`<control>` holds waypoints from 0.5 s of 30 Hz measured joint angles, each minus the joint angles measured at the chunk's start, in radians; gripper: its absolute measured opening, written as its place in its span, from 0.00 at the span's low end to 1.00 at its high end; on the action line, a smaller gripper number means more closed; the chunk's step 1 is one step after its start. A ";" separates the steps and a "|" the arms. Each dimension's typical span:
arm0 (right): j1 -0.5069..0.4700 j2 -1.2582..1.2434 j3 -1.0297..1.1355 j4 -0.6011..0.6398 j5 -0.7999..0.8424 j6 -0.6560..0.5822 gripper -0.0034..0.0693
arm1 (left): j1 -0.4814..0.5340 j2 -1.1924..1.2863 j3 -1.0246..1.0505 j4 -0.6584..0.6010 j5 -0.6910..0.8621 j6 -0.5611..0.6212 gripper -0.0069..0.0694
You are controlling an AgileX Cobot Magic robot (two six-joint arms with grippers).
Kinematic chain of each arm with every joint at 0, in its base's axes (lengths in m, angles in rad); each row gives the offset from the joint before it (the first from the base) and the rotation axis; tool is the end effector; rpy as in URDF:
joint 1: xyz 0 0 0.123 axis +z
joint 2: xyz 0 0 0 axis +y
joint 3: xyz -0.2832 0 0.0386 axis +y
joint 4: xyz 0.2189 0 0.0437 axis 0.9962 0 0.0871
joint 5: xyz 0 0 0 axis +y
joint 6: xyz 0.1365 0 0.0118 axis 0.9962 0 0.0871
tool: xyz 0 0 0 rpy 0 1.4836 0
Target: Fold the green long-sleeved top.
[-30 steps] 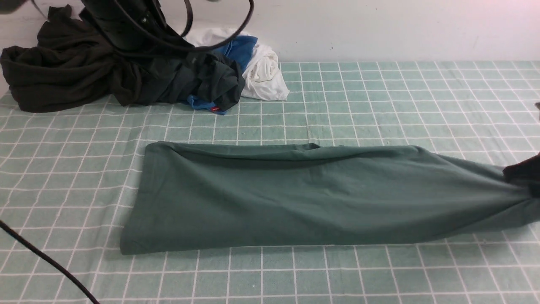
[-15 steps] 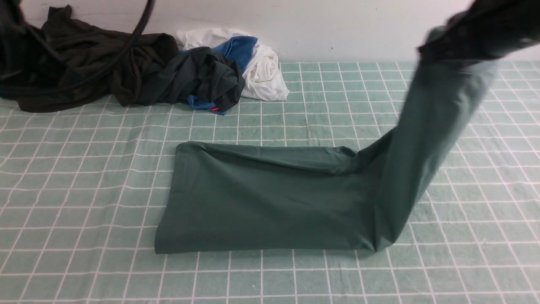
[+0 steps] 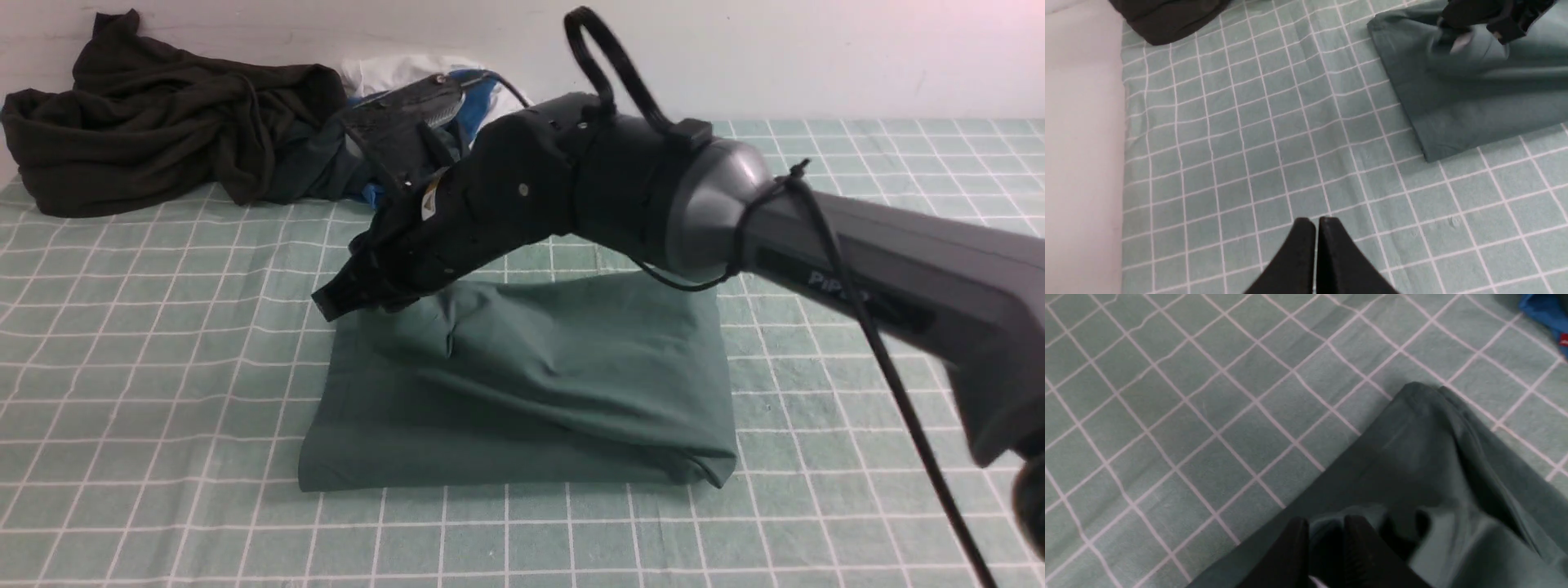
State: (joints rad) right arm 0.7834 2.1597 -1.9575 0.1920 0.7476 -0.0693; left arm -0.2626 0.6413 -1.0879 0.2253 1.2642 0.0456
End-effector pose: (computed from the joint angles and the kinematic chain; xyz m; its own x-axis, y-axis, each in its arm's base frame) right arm 0.3430 0.3667 0.2335 -0.5874 -0.4839 -0.6487 -0.7196 0.6791 0.1450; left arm 0.0800 0.0087 0.3686 -0.6234 0.2833 -0.7288 0.1719 0.9589 0.2258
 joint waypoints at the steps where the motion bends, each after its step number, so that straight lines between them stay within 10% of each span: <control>1: 0.000 0.009 -0.029 0.005 0.033 -0.001 0.37 | 0.000 -0.034 0.024 0.006 0.000 -0.011 0.09; 7: -0.008 -0.005 -0.118 -0.077 0.254 -0.024 0.67 | 0.000 -0.270 0.221 0.049 0.001 -0.089 0.09; 15: -0.019 0.099 -0.034 -0.221 0.311 0.044 0.70 | 0.000 -0.435 0.421 0.063 -0.054 -0.145 0.09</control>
State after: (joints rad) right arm 0.7639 2.2583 -1.9911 -0.0288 1.0588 -0.0251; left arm -0.2626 0.2063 -0.6668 0.2888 1.2097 -0.0991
